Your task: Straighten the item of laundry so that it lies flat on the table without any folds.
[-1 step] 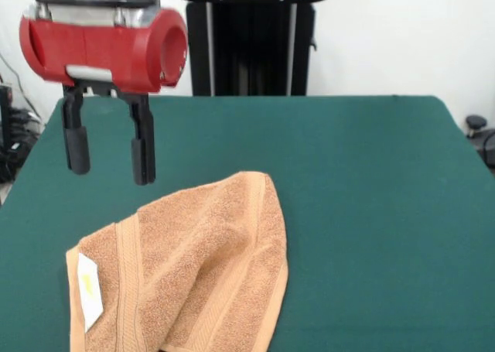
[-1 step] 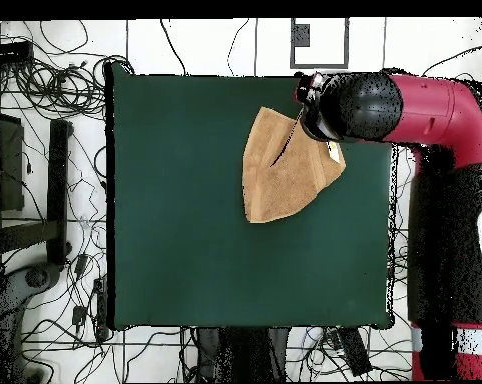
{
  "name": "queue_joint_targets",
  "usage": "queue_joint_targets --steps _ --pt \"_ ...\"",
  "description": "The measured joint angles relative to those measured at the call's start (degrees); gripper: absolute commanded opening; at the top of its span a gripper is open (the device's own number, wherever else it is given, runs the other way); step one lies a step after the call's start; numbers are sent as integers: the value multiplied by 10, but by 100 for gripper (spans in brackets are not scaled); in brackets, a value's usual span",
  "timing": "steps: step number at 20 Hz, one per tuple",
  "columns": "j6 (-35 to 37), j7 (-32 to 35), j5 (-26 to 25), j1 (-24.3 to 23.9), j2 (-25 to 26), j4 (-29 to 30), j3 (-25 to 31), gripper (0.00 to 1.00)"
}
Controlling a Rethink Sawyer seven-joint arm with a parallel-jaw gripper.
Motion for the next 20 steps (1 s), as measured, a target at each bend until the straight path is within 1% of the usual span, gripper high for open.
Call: queue_joint_targets --steps 12,20 --pt "0 0 -5 6 57 -13 -17 100" --pt "0 0 -7 6 72 -13 -28 100"
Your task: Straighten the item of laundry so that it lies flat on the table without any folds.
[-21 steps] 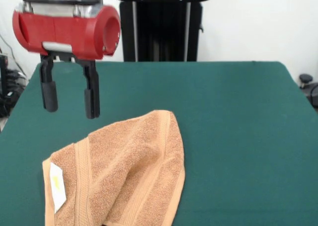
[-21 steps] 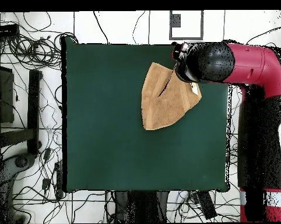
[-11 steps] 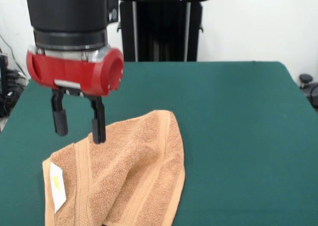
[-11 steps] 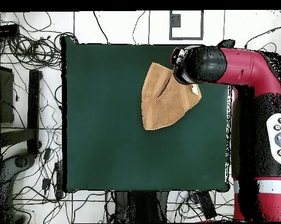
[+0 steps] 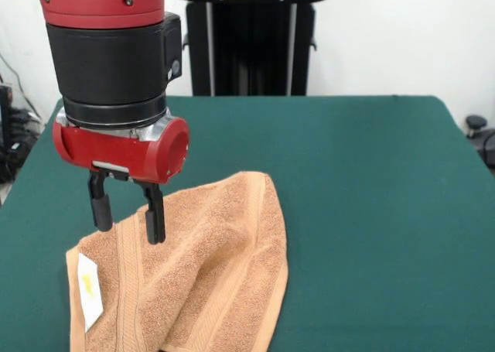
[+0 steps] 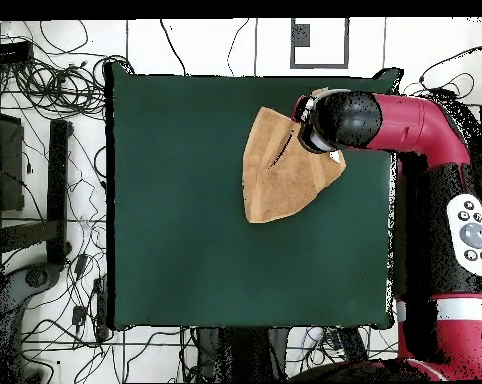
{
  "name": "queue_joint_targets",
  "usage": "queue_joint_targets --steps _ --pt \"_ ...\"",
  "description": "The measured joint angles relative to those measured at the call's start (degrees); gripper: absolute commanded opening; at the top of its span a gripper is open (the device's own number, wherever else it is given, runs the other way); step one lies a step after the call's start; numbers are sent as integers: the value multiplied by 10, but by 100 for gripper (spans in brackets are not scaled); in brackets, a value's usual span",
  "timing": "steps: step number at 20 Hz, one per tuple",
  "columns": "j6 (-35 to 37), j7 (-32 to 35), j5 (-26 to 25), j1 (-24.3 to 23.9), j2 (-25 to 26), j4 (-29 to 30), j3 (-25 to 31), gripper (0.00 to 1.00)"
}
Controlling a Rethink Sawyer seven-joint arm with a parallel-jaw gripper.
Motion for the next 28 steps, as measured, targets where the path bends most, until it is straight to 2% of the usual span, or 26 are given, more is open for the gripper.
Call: queue_joint_targets --steps 5,20,28 --pt "5 0 0 -1 -5 5 -1 100" --pt "15 0 4 -5 -85 49 -7 100" --pt "15 0 4 -5 -94 58 -11 100"
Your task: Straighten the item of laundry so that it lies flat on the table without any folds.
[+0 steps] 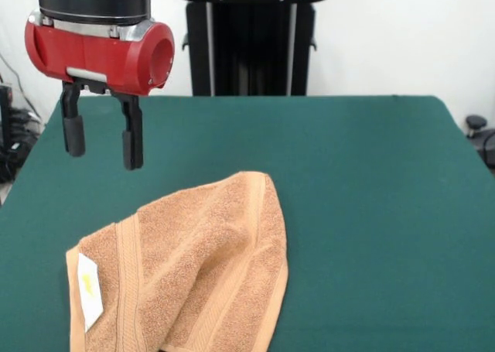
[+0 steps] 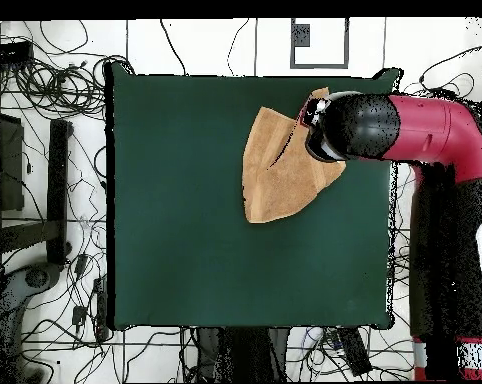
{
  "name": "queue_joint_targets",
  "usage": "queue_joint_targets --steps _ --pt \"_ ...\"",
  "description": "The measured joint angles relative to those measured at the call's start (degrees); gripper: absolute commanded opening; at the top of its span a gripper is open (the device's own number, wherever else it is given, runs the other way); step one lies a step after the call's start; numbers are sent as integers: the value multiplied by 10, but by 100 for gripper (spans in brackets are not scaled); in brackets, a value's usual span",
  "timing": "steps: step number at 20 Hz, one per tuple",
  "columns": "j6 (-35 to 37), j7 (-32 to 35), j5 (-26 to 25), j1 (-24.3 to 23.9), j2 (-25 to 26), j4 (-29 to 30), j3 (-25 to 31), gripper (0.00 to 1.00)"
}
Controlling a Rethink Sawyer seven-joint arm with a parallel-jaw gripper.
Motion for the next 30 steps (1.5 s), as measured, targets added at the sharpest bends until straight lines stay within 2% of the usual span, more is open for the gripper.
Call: queue_joint_targets --steps 18,30 --pt "-24 0 0 0 -19 105 -23 100" --pt "-49 0 0 -3 -29 114 -28 100"
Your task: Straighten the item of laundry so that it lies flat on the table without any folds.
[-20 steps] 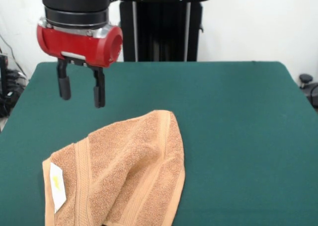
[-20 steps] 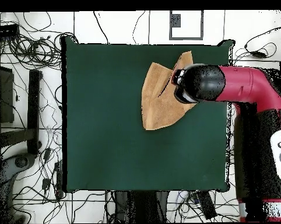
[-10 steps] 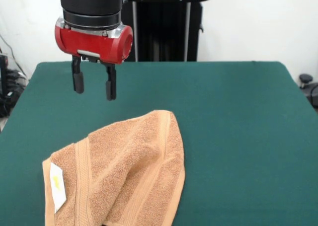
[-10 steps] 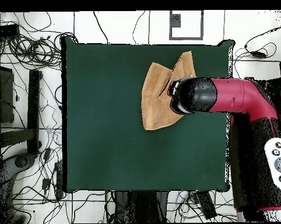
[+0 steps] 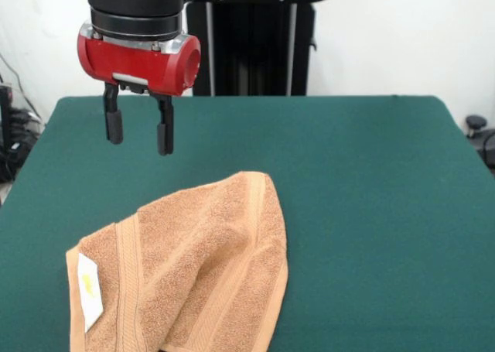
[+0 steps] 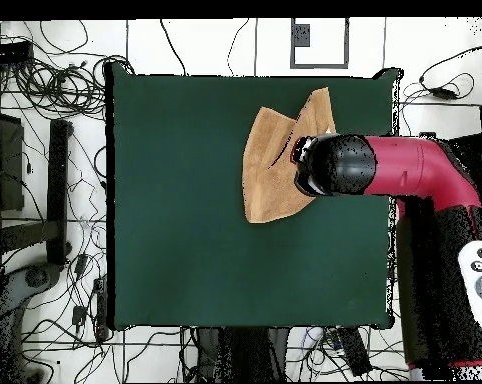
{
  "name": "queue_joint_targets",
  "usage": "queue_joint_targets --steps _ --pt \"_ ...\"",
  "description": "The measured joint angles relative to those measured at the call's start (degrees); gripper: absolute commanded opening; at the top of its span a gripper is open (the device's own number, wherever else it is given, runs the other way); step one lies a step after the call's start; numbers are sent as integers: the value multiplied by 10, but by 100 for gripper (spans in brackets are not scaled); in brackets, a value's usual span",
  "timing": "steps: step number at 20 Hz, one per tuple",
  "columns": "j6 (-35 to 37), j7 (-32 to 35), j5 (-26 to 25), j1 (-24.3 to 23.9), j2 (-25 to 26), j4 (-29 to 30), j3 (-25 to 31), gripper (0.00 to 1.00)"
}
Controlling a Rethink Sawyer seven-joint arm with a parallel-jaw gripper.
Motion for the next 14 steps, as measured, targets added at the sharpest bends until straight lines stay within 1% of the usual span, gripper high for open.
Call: queue_joint_targets --steps 14 --pt "-13 0 -4 -1 16 -3 0 100"
